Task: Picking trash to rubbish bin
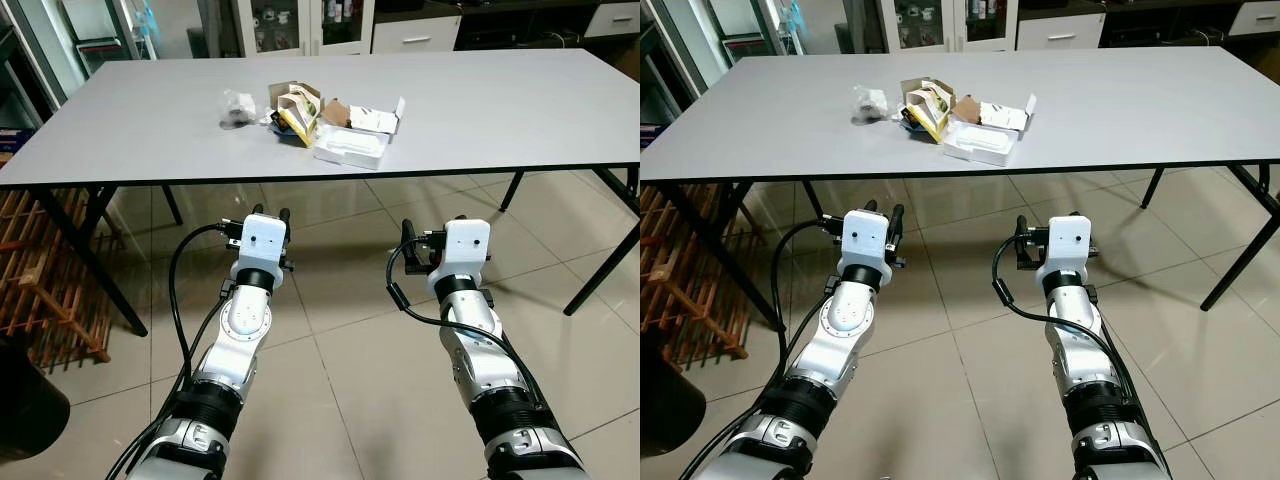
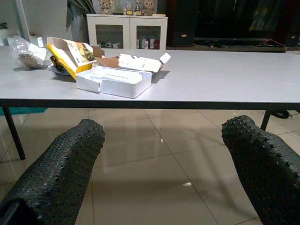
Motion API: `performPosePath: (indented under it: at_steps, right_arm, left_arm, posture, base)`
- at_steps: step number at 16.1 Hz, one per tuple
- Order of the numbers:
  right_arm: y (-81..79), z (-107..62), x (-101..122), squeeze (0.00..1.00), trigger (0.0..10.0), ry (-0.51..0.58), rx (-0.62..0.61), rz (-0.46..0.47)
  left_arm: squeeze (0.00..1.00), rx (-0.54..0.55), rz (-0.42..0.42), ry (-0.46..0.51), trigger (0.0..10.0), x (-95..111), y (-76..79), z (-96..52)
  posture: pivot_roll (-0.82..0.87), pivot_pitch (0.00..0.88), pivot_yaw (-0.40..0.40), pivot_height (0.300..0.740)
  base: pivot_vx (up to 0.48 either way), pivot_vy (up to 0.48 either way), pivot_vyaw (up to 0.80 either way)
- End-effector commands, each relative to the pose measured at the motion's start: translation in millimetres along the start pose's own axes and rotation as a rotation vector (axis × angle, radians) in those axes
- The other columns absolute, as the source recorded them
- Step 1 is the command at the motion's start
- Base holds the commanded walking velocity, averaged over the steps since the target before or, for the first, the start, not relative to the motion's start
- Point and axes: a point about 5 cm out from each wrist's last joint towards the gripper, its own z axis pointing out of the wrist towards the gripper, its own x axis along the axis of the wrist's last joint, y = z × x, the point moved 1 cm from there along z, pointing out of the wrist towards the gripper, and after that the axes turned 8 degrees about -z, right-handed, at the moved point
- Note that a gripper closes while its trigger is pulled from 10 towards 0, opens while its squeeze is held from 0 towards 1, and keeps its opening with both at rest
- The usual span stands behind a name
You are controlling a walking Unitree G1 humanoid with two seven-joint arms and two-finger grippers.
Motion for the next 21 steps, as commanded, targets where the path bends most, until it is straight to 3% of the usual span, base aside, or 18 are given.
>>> performPosePath:
  at_steps: [1, 5, 21]
  right_arm:
    - [-1.9, 2.4, 4.6, 0.0, 10.0, 0.01, 0.011, -0.001]
    - [-2.2, 2.1, 4.3, 0.0, 10.0, 0.008, 0.008, -0.003]
    - [-7.7, -0.6, 4.0, 0.0, 10.0, 0.018, 0.038, -0.028]
  left_arm:
    - [0.0, 0.007, 0.013, -0.012, 10.0, -1.2, -1.5, 0.9]
    - [0.0, 0.012, 0.014, -0.011, 10.0, -0.7, -2.3, 1.4]
    - [0.0, 0.022, 0.025, -0.007, 10.0, -0.2, -4.8, 0.5]
  posture:
    - [-0.01, 0.002, 0.022, 0.74]
    - [-0.01, 0.01, 0.024, 0.74]
    - [-0.01, 0.016, 0.026, 0.74]
  base:
    - [0.0, 0.0, 0.0]
    - [0.0, 0.0, 0.0]
    - [0.297, 0.0, 0.0]
